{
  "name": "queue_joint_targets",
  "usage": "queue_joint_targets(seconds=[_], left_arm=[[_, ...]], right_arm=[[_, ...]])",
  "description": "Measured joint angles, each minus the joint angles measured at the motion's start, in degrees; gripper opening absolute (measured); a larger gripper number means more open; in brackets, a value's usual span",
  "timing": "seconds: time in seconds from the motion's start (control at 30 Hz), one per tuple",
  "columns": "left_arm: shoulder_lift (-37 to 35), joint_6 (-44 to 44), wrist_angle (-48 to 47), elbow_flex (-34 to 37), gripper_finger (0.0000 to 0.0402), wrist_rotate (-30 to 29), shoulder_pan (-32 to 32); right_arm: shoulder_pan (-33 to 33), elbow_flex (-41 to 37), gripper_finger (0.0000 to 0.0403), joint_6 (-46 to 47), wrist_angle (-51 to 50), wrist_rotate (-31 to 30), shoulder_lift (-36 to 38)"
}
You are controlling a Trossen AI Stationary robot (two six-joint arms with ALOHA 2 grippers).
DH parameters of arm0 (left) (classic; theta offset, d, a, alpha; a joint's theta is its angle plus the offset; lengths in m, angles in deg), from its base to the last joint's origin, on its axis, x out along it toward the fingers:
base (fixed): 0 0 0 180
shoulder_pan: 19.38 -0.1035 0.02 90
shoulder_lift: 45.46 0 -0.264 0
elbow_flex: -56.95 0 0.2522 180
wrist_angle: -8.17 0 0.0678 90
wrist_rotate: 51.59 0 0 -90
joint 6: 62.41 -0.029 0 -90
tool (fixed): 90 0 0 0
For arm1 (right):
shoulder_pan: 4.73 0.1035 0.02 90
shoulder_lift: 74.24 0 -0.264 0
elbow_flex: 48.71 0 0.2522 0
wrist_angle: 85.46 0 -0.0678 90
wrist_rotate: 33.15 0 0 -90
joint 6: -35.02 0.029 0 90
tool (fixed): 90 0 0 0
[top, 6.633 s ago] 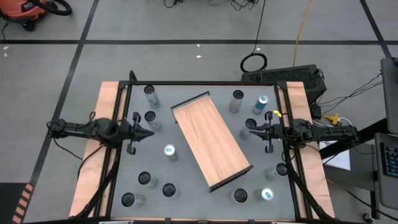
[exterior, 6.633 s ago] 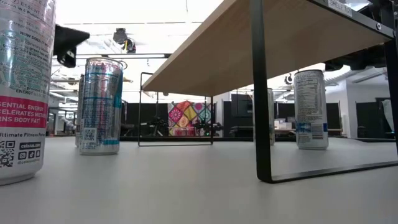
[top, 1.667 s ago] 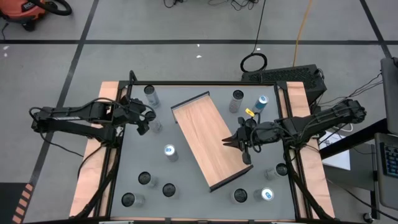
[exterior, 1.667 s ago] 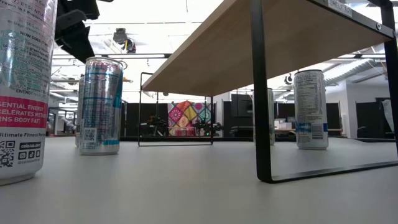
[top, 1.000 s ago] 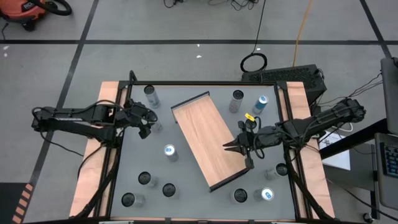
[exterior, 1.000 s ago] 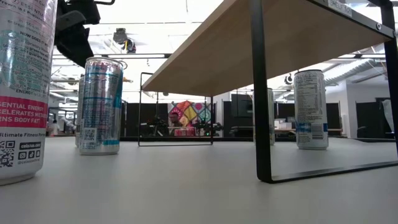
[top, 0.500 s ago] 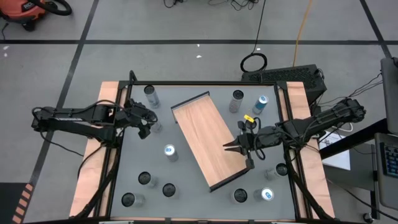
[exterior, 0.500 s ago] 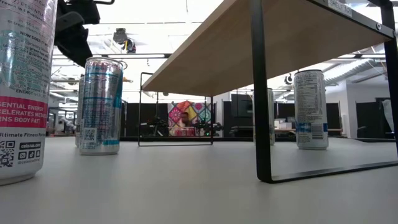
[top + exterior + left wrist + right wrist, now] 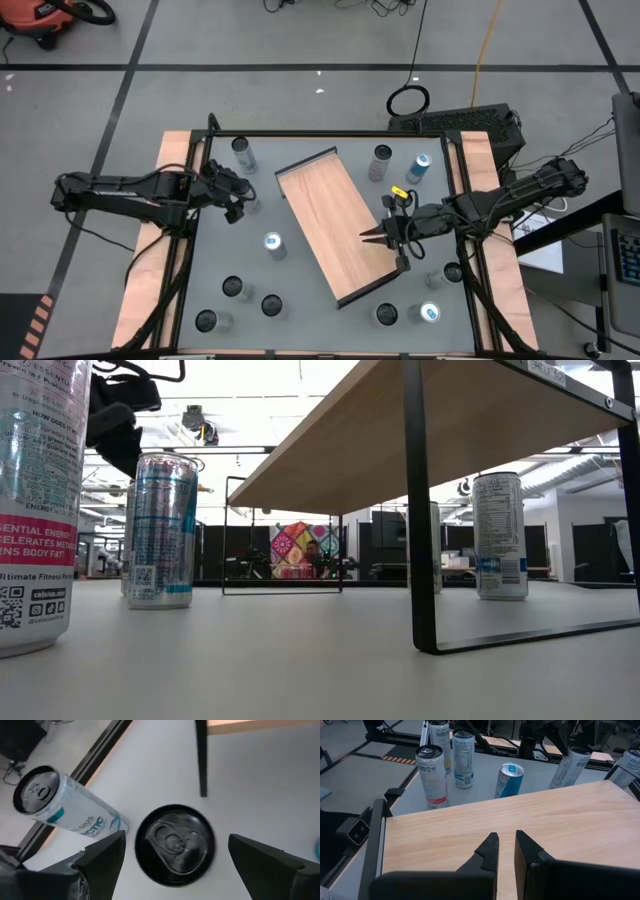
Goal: Place canned beverage on shelf
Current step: Put the top left white-pink soda can on the shelf
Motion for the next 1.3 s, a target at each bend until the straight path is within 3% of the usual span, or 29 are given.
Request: queue_joint_targets(seconds=[0.23,0.73,1.0,1.2,1.3], left_arm=[[0.23,3.78,0.29,0.18,0.0345,1.38,-2.45],[3.74,2.75,1.90,0.19,0.0254,3.38,-5.94],[3.76,6.21,3.40,0.22,0.0247,6.08,-5.98],[3.84,10.27,2.61,-3.91,0.0246,7.16,-5.89],[3.79,11.89,2.66,-8.09,0.0245,6.58,-5.93]], right_arm=[[0.00,0.00,0.0000,-0.60,-0.41,0.02,0.00],[1.50,0.00,0.0000,0.42,-1.34,0.07,0.00],[3.03,0.00,0.0000,0.71,-0.59,-0.34,-0.10],[3.87,0.00,0.0000,0.23,7.55,-5.37,-3.88],[3.85,0.00,0.0000,0.02,14.89,-11.20,-7.78]])
